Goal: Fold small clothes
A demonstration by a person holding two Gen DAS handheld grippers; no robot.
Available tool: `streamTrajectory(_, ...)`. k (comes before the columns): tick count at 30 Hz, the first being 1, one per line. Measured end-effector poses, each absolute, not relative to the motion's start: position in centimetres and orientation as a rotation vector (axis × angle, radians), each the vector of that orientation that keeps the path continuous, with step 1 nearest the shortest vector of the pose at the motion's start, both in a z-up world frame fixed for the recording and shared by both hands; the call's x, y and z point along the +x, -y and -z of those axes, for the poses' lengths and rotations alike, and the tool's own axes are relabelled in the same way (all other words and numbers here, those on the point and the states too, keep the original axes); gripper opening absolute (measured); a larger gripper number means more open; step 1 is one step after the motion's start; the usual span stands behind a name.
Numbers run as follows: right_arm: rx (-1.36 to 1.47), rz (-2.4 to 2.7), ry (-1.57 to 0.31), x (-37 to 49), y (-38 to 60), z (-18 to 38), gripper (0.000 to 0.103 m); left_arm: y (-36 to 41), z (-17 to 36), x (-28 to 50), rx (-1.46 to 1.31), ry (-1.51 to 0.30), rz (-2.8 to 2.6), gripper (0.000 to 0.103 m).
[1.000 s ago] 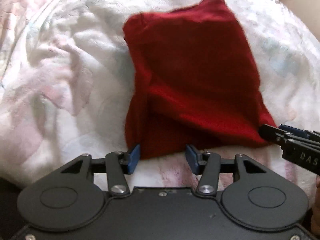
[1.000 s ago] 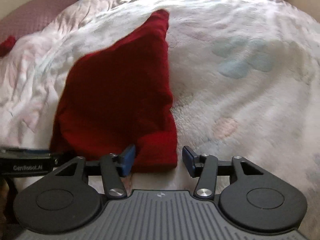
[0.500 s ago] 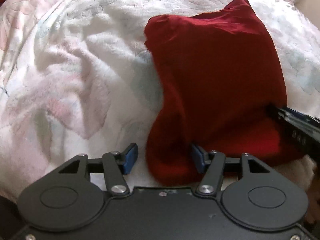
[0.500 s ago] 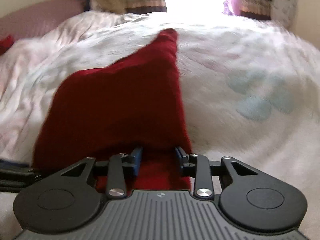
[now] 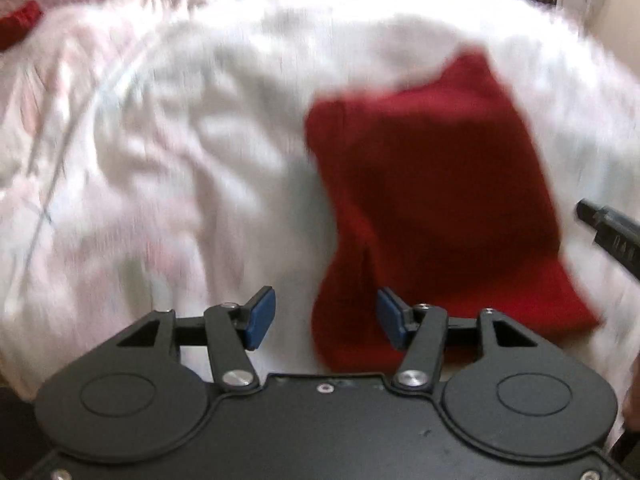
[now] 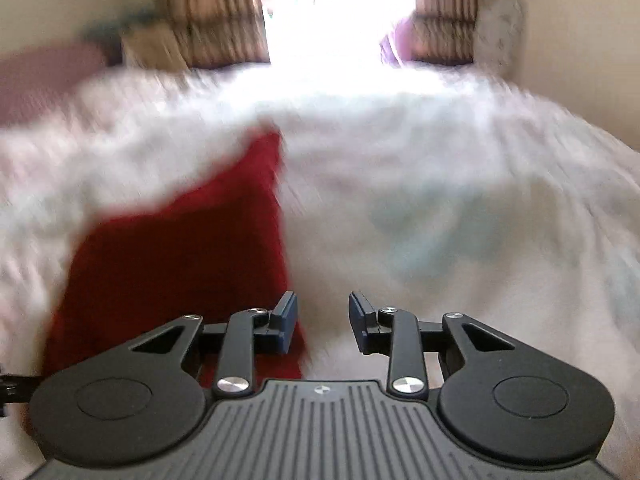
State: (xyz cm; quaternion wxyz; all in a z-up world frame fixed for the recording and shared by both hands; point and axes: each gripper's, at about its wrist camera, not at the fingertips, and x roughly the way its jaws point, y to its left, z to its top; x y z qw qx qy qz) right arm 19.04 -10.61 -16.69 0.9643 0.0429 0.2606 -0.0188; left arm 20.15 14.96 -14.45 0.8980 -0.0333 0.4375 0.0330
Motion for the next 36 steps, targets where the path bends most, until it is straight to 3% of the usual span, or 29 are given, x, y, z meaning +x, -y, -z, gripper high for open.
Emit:
streamTrajectory(2,0.111,-0.037,-0.472,19.9,9.9,15.9,0.038,-15.3,14.2,21.4,-0.160,-0.791,-0.070,0.058)
streamTrajectory(5,0.142,-0.169,-0.457,22.6,7.9,16.4,0.038,-15.5,16.4,24.7,-0.290,-0.771,-0.088,0.058)
streamTrajectory(9,0.131,-0.177,-0.446,26.8,5.7,19.6,0.037,-14.9,19.6,28.4,-0.265,-0.693,-0.190,0.060)
streamTrajectory(10,0.125,-0.163,-0.439,27.4,5.7,20.1,0.034,-15.1,20.1,28.9,-0.261,-0.650,-0.183,0.060)
streamTrajectory(12,0.126,-0.102,-0.431,27.9,6.1,20.5,0.019,-15.5,21.6,30.2,-0.252,-0.651,-0.195,0.067)
streamTrajectory(13,0.147,-0.075,-0.422,27.6,6.5,20.4,0.005,-15.7,22.4,30.4,-0.265,-0.656,-0.190,0.067)
streamTrajectory(14,0.174,-0.040,-0.412,27.3,7.2,20.3,0.000,-15.9,22.7,29.7,-0.284,-0.623,-0.184,0.068)
streamTrajectory(19,0.121,0.023,-0.386,26.7,7.6,19.5,0.000,-14.9,21.4,28.3,-0.173,-0.639,-0.222,0.067)
streamTrajectory(22,0.033,0.163,-0.295,25.3,6.3,17.6,0.058,-15.6,18.7,28.5,-0.154,-0.588,-0.238,0.065)
streamTrajectory(24,0.089,0.039,-0.255,25.2,6.6,16.2,0.061,-16.1,16.8,29.9,-0.197,-0.530,-0.179,0.065)
streamTrajectory(27,0.153,-0.164,-0.339,27.9,6.7,15.4,0.061,-16.6,16.1,33.0,-0.302,-0.492,-0.060,0.065)
streamTrajectory(31,0.074,-0.196,-0.440,32.6,6.4,17.5,0.055,-16.5,19.8,37.6,-0.292,-0.580,-0.112,0.065)
streamTrajectory(33,0.011,-0.144,-0.478,34.3,7.0,19.1,0.033,-17.2,22.9,39.6,-0.285,-0.664,-0.151,0.067)
streamTrajectory(34,0.021,-0.111,-0.481,34.9,7.8,19.5,0.016,-17.9,23.9,39.9,-0.323,-0.664,-0.136,0.067)
streamTrajectory(35,0.077,-0.101,-0.473,35.0,8.9,19.7,0.009,-18.5,24.3,39.7,-0.369,-0.639,-0.128,0.067)
streamTrajectory(36,0.140,-0.087,-0.467,35.5,9.6,19.7,0.009,-18.9,24.5,39.6,-0.395,-0.624,-0.127,0.067)
